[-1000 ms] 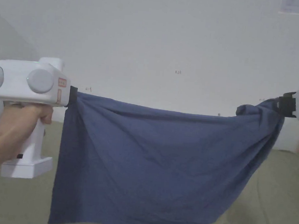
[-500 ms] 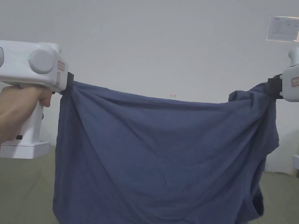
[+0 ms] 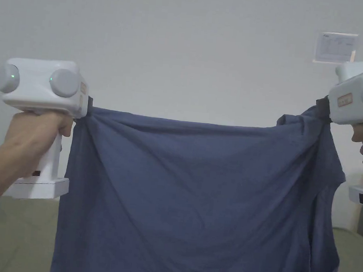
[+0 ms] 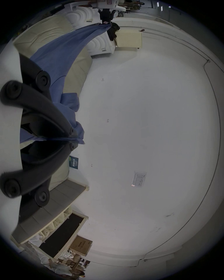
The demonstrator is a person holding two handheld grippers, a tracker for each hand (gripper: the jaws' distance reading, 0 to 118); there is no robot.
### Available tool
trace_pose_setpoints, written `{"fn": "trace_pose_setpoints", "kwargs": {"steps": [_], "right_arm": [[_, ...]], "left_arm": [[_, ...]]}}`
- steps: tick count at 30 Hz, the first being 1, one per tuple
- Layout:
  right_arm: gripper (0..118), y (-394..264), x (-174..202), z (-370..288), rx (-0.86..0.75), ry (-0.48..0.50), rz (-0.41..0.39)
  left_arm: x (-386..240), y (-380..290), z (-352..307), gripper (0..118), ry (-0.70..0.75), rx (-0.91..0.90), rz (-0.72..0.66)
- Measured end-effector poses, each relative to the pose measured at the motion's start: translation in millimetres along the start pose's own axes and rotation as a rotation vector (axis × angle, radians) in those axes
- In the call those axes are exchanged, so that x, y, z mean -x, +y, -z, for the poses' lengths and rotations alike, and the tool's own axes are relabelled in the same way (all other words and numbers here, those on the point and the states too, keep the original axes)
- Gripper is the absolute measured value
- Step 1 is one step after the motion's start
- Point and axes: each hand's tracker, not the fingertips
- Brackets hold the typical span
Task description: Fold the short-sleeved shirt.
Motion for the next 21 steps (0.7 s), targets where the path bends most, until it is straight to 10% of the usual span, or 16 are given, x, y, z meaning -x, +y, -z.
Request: {"fn": "trace_pose_setpoints", "kwargs": {"steps": [21], "right_arm": [[4,18.1,24.8,191.7,-0.04,-0.083,-0.043]], "left_arm": [[-54.9,0.8,196.3,8,0.107,-0.016,0.002]]}}
